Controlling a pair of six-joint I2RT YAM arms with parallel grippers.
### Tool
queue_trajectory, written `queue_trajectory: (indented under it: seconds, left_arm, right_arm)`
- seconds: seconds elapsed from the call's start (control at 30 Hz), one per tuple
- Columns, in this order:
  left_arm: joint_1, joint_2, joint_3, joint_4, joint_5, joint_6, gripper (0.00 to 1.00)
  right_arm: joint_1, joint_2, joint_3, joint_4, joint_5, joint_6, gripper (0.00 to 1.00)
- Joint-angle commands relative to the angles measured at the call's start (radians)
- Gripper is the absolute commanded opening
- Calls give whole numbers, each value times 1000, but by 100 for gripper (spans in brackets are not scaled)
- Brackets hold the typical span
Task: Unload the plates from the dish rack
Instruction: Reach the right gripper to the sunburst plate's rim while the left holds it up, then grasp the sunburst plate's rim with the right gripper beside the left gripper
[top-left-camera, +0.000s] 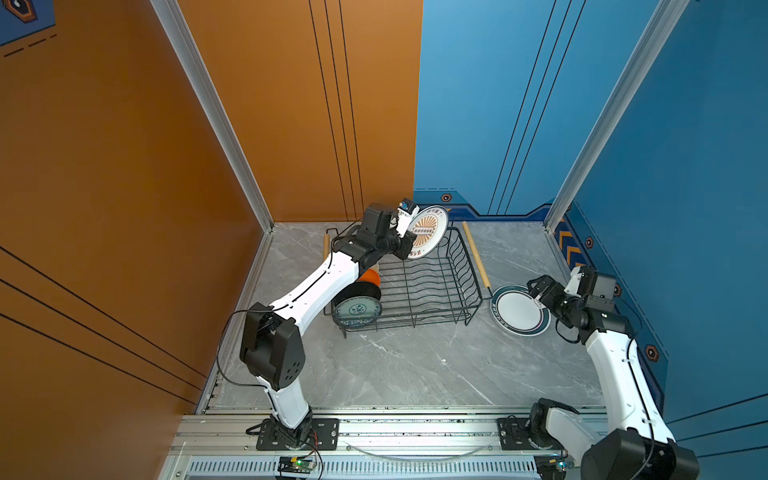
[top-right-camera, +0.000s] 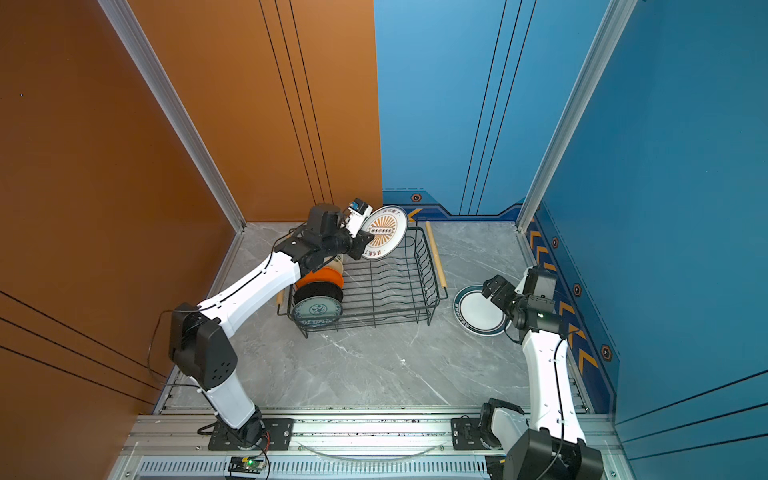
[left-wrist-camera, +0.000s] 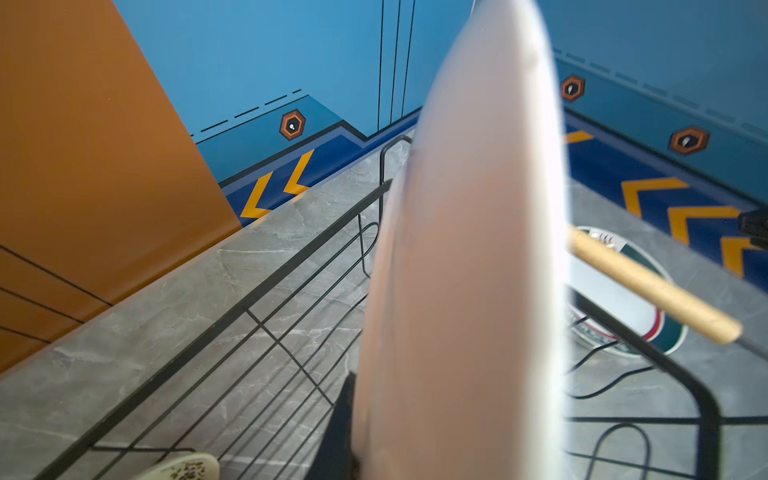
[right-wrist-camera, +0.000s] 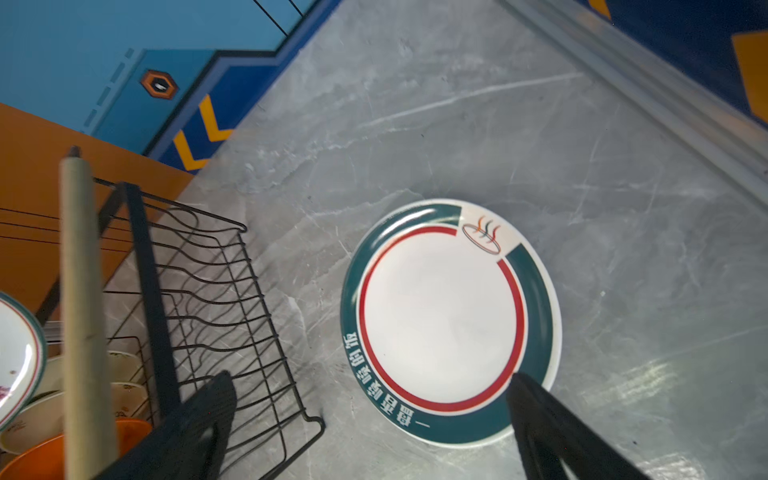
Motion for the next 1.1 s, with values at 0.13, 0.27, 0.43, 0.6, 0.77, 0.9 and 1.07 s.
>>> queue_trajectory:
  seconds: [0.13, 0.27, 0.43, 0.6, 0.77, 0.9, 1.07]
  left_arm:
    - [10, -150, -218, 199, 8, -546, 2]
    - [-4, -215, -328, 249, 4, -658, 2]
    - [-30, -293, -415, 263, -20, -742, 2]
    - [-39, -357, -471, 267, -22, -827, 1]
    - [-45, -403, -527, 292, -19, -902, 0]
    - [-51, -413, -573, 337, 4, -954, 0]
    - [-58, -402, -577, 377, 40, -989, 0]
  right_arm:
    - [101, -122, 63, 63, -227, 41, 100]
    - [260, -126, 66, 108, -225, 98, 100]
    - [421, -77, 13, 248, -215, 257, 100]
    - [564, 23, 6, 386, -202, 339, 94]
    - [656, 136, 33, 486, -193, 381, 88]
    - [699, 232, 51, 593, -207, 441, 78]
    - [748, 328, 81, 663, -188, 464, 70]
